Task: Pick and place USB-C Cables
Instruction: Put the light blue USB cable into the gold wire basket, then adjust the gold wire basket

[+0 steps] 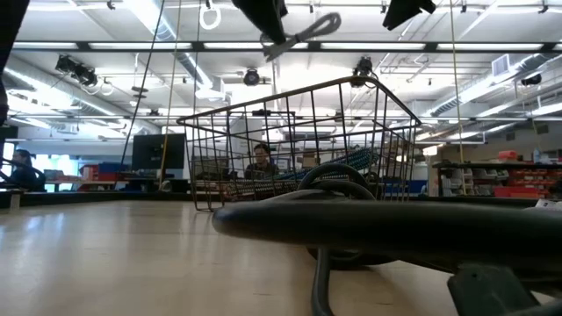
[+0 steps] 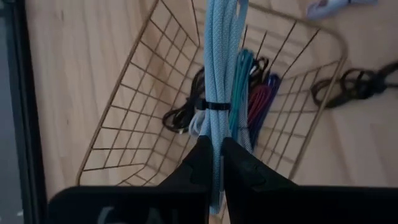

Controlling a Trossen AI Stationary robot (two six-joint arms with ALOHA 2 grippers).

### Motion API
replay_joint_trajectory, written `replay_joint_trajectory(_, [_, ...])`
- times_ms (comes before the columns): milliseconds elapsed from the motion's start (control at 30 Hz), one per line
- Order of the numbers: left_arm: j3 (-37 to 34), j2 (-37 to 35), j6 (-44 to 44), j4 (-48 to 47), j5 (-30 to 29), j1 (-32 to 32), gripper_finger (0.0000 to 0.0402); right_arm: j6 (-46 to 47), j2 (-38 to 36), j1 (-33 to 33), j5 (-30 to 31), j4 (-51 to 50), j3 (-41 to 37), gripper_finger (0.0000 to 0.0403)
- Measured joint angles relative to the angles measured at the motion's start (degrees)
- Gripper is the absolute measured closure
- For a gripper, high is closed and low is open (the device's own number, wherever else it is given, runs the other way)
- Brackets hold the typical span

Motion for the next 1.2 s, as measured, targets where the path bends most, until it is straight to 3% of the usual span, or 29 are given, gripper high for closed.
replay_joint_trajectory(433, [0.0,8.24,11.89,-3.25,2.47,1.16,0.0382,4.6,0.0,0.02,-0.02,-0.14,0.0,0.028])
replay_joint_trajectory(833, [-0.02,13.87,15.09,-2.83,2.49,1.16,0.0381,4.53,0.02,0.02,0.0,0.01,-3.99,0.028])
replay_joint_trajectory(1200, [-0.02,13.98,8.51,-0.08,2.41,1.62,0.0294,1.74,0.02,0.02,0.0,2.58,-8.07,0.028])
